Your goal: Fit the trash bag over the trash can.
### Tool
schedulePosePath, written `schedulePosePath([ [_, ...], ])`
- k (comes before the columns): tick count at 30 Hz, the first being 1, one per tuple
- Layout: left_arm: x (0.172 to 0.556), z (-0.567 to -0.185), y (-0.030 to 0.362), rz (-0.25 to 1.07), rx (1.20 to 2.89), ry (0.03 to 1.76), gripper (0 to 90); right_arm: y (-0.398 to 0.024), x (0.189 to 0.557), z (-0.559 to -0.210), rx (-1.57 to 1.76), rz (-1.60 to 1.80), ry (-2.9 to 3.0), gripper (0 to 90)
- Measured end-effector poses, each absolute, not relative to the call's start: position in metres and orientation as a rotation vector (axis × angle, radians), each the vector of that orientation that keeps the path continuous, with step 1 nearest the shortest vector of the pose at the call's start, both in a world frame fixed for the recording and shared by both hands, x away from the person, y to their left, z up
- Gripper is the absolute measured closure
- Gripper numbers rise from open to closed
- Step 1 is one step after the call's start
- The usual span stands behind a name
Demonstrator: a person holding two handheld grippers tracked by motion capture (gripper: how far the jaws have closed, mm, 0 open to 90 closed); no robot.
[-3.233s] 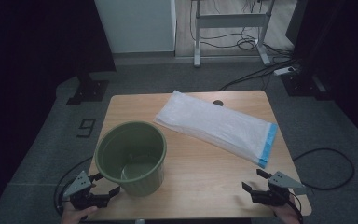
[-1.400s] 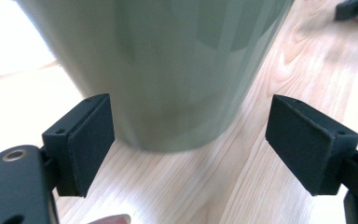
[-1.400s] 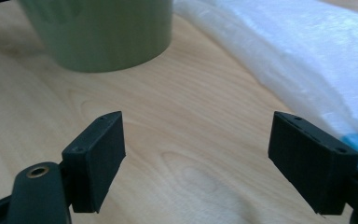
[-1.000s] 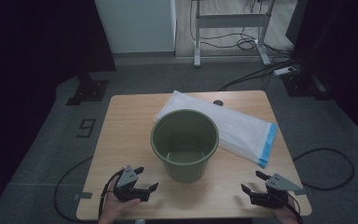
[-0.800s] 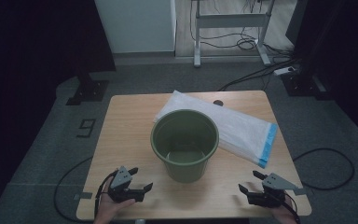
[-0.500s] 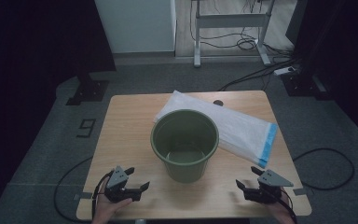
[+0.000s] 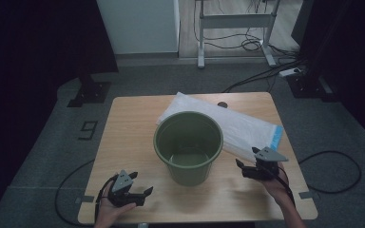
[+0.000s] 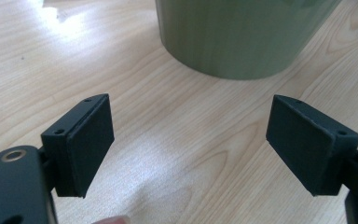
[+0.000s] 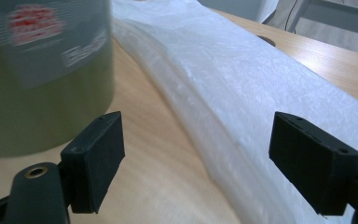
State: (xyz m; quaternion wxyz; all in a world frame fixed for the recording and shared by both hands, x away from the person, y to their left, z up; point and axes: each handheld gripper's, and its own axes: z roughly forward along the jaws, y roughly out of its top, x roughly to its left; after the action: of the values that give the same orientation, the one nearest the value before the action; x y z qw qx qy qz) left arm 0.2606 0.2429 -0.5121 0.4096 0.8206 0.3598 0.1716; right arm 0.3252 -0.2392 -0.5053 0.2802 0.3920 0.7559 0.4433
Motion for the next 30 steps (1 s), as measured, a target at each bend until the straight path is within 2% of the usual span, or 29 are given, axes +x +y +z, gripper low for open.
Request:
schedulePosePath([
  [8,0.260,-0.517,0.245,0.426,2.080,0.917,14.7,-0.221,0.362,-0.502,1.041,1.140,2.093,17.5],
  [14,0.260,-0.519,0.248,0.413,2.094,0.913,15.2,-0.203,0.393,-0.516,1.082,1.103,2.160,17.3],
  [24,0.255,-0.521,0.258,0.422,2.097,0.948,15.1,-0.197,0.412,-0.538,1.149,0.990,2.215,17.1],
  [26,0.255,-0.520,0.262,0.417,2.076,0.960,15.1,-0.198,0.413,-0.542,1.168,0.971,2.219,18.8],
  [30,0.255,-0.521,0.265,0.418,2.064,0.975,15.2,-0.201,0.412,-0.546,1.223,0.936,2.208,35.1],
])
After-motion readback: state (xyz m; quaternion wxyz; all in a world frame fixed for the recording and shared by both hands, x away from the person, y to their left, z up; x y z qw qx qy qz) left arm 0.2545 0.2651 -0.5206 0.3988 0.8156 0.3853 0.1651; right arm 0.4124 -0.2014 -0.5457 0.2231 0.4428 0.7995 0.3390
